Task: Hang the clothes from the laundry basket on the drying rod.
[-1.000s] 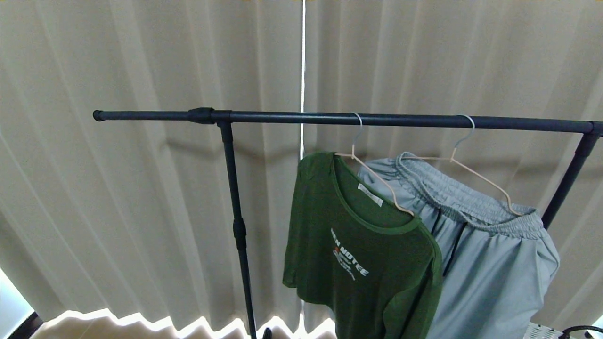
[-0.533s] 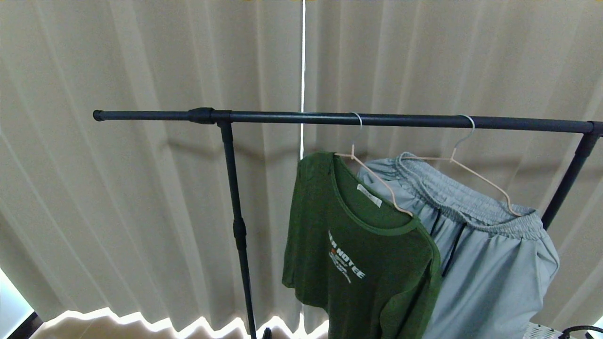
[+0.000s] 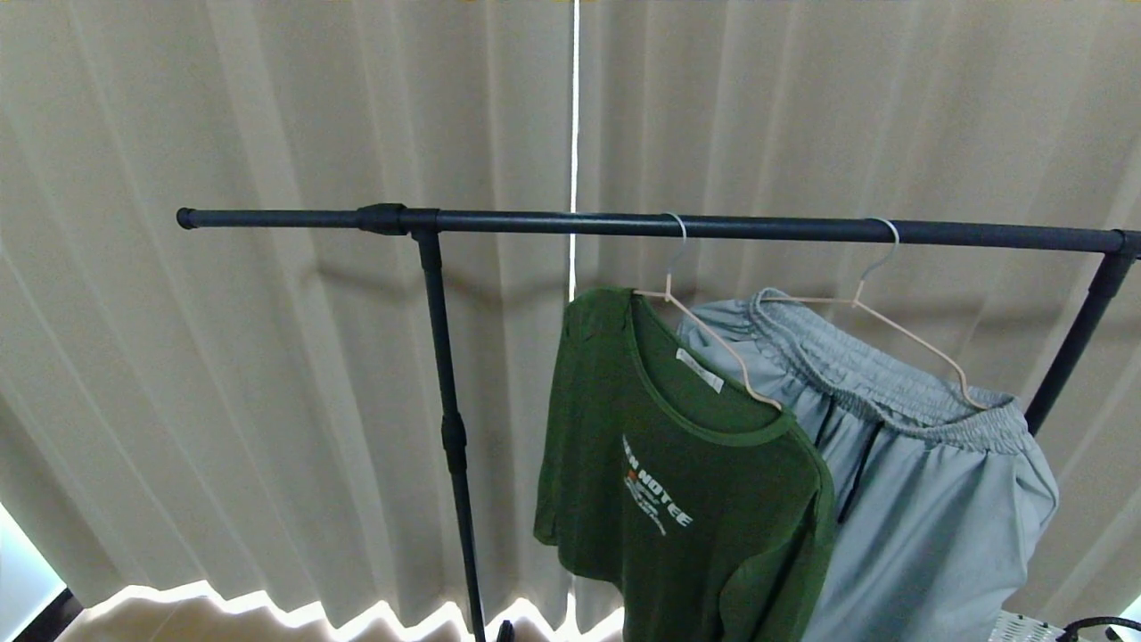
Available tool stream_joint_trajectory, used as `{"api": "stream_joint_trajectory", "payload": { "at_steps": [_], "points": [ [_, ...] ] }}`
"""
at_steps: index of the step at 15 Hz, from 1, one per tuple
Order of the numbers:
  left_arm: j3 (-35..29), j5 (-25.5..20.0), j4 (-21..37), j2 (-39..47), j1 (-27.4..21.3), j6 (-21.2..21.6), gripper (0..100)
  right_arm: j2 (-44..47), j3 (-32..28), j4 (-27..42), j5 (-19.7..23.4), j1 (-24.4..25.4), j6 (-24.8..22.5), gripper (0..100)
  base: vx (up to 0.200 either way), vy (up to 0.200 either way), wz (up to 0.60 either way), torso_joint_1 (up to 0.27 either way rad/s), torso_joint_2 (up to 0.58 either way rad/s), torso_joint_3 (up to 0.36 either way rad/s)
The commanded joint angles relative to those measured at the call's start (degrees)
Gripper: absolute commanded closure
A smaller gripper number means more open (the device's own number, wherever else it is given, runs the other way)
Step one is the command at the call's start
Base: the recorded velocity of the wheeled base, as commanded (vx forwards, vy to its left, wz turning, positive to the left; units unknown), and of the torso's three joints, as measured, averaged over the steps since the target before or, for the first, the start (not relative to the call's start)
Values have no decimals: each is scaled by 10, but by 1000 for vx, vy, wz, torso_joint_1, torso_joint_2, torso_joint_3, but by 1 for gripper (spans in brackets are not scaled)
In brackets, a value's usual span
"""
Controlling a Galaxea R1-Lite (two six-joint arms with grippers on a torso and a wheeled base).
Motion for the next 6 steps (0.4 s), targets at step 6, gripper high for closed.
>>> {"api": "stream_joint_trajectory", "payload": {
  "at_steps": [6],
  "points": [
    [0, 12, 0, -41, 3, -11, 0, -1, 1, 0, -8, 0, 4, 0, 0, 0, 0, 0, 0, 0]
  ]
}}
